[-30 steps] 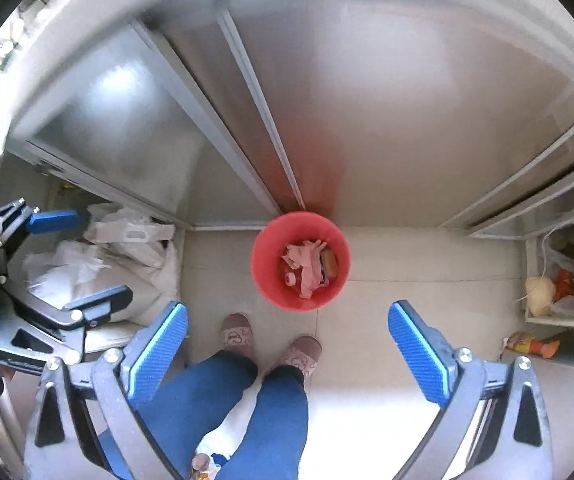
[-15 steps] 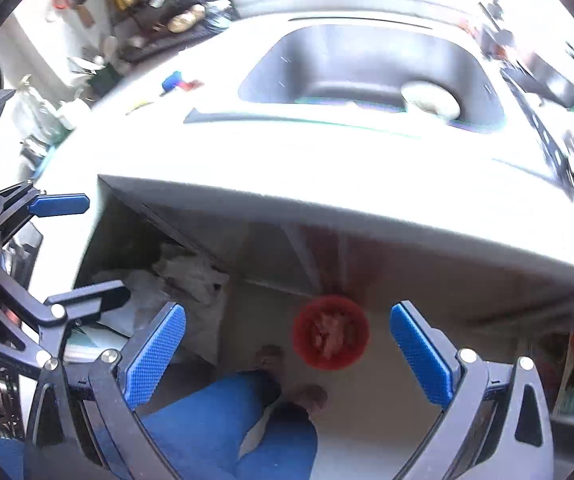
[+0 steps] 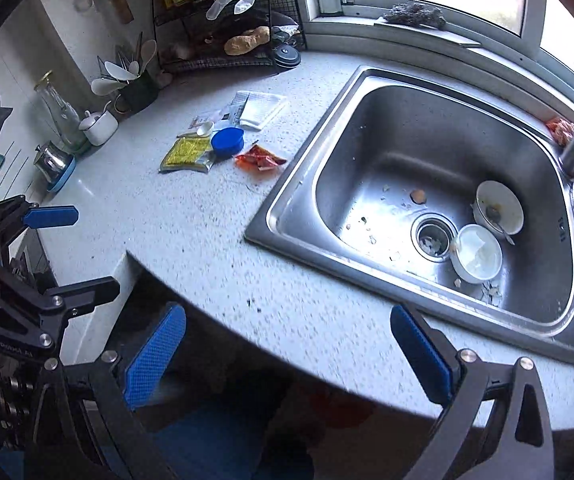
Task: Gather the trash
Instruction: 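Grasp the blue round lid with the right tool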
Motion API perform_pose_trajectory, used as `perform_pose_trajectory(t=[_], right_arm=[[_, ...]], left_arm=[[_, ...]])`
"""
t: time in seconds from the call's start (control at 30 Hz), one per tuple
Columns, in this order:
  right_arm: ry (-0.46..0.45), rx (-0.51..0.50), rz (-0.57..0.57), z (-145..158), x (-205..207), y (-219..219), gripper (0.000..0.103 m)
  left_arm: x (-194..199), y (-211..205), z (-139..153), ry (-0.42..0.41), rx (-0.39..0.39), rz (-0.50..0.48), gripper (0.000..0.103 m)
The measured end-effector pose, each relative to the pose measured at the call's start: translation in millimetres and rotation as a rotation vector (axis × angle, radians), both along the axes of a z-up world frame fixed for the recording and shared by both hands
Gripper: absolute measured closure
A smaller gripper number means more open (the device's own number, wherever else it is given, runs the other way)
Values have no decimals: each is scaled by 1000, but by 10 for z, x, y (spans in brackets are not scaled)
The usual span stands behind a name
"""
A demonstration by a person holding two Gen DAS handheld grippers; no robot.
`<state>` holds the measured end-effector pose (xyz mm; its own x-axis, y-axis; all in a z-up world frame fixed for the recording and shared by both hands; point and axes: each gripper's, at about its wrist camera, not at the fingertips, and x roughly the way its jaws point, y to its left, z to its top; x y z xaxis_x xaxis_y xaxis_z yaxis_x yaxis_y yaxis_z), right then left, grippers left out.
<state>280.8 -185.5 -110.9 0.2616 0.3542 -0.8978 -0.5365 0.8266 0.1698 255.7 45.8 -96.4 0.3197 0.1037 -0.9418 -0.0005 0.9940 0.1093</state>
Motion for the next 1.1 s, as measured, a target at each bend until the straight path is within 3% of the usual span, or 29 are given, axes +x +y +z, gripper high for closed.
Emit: perform_pose_trajectory(t=[0.23, 0.4, 0.53, 0.73, 0.87, 1.03, 1.1], right_arm=[[4, -38, 65, -2, 468, 692, 1], [28, -59, 109, -132, 770, 1125, 1], [30, -84, 142, -241, 973, 1385, 1], [59, -107, 183, -442, 1206, 1675, 1], [71, -127, 204, -552, 1311, 1841, 17], [98, -138, 226, -663, 1389, 1979, 18], [105, -147, 241, -728, 1432, 2039, 25]], left_arm=[[498, 609, -36, 27, 24, 43, 0], [751, 958, -129, 39, -3, 57, 0], [893, 1135, -217, 63, 50, 69, 0], [1066, 1339, -375, 89, 4, 69, 0], [1164, 1420, -449, 98, -3, 57, 0], [1254, 1485, -547, 118, 4, 46, 0], [1270, 1517, -581, 123, -5, 53, 0]])
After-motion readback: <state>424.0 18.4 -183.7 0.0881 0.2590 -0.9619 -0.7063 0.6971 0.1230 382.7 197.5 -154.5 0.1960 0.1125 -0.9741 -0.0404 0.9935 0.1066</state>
